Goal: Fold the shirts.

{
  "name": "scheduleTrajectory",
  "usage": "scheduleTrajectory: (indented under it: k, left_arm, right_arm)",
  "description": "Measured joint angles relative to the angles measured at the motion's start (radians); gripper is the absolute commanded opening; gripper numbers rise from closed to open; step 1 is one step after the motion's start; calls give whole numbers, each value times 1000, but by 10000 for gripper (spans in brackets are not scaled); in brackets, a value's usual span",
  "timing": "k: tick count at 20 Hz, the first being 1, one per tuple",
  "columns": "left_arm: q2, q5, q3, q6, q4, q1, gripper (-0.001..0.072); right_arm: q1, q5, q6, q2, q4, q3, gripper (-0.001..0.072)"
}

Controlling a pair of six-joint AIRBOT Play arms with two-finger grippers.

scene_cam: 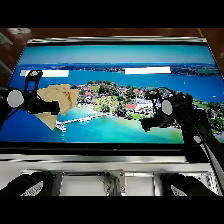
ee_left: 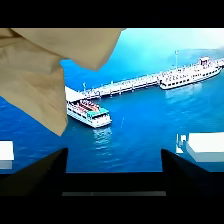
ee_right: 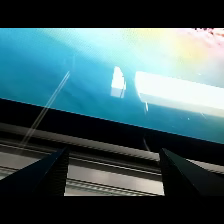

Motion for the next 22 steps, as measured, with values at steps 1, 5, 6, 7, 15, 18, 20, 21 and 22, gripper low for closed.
scheduleTrajectory:
  k: [1,5,6,7,15,18,20,21,22]
  left_arm:
    - [0,0,0,0,0,0,698]
    - [0,0,0,0,0,0,698]
    - [0,0,0,0,0,0,698]
    - [0,0,0,0,0,0,698]
    - [0,0,0,0,0,0,698]
    - [0,24,0,-4,-11,0,698]
    - [0,66,0,-6,-32,0,698]
    - [-1,89,0,-6,-42,0,698]
    - [-2,114,0,-6,-57,0,698]
  right_arm:
    - [0,0,0,0,0,0,684]
    - [0,0,0,0,0,0,684]
    - [0,0,0,0,0,0,684]
    - [0,0,0,0,0,0,684]
    - [0,-79,6,0,11,0,684]
    - [0,-140,17,0,30,0,684]
    - [0,-165,23,0,40,0,683]
    - [0,-174,25,0,43,0,684]
    - [0,-180,27,0,45,0,684]
